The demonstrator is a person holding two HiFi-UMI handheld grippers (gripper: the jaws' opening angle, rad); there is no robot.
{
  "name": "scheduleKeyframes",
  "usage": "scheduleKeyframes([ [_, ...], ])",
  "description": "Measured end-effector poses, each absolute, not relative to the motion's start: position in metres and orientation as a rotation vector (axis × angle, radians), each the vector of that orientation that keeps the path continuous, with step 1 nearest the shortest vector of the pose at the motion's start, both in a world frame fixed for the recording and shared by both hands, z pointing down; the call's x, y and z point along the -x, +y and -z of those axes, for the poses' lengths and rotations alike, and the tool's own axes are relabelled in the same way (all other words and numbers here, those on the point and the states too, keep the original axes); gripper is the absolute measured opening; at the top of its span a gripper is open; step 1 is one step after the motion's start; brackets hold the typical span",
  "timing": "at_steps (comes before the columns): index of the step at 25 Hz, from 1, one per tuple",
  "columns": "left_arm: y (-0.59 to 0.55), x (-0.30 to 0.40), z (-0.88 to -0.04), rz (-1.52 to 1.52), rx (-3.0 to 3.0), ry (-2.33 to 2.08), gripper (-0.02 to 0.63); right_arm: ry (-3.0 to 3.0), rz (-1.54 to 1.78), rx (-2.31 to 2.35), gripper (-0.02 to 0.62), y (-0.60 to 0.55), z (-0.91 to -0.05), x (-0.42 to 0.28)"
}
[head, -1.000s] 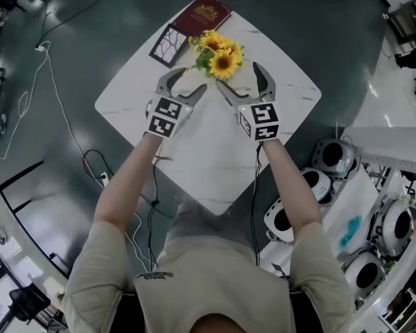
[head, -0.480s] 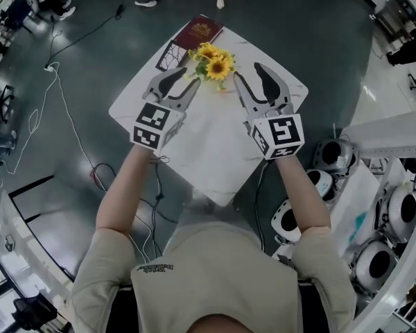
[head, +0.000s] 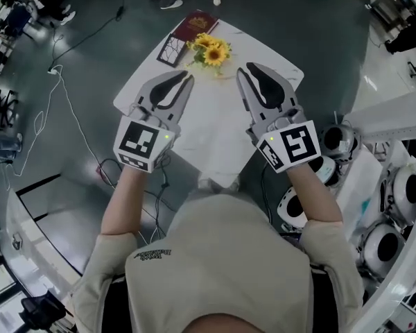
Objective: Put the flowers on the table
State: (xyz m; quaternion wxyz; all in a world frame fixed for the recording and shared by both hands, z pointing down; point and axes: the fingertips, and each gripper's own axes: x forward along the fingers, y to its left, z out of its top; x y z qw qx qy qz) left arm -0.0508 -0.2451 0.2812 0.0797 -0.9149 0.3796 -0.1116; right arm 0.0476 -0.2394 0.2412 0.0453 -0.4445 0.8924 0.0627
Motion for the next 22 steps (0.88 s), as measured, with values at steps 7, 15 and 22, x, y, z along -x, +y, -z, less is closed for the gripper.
scheduleKeyframes([
  [7,-0.189,0.04,-0.295,0.232,2.861,1.145,0.008,2.746,-0.159,1.302,0.026,-0.19,-0.253,-0.043],
  [15,-0.157,0.015,-0.314,0.217,2.871,1.123,0.006,2.801,-0.04,1.233,0.009,-0.159,-0.28,-0.031],
  [22,-0.155,0.005,-0.315,0.196,2.916,1.138,0.006,2.801,-0.015,1.219,0.009,-0.159,-0.282,-0.031],
])
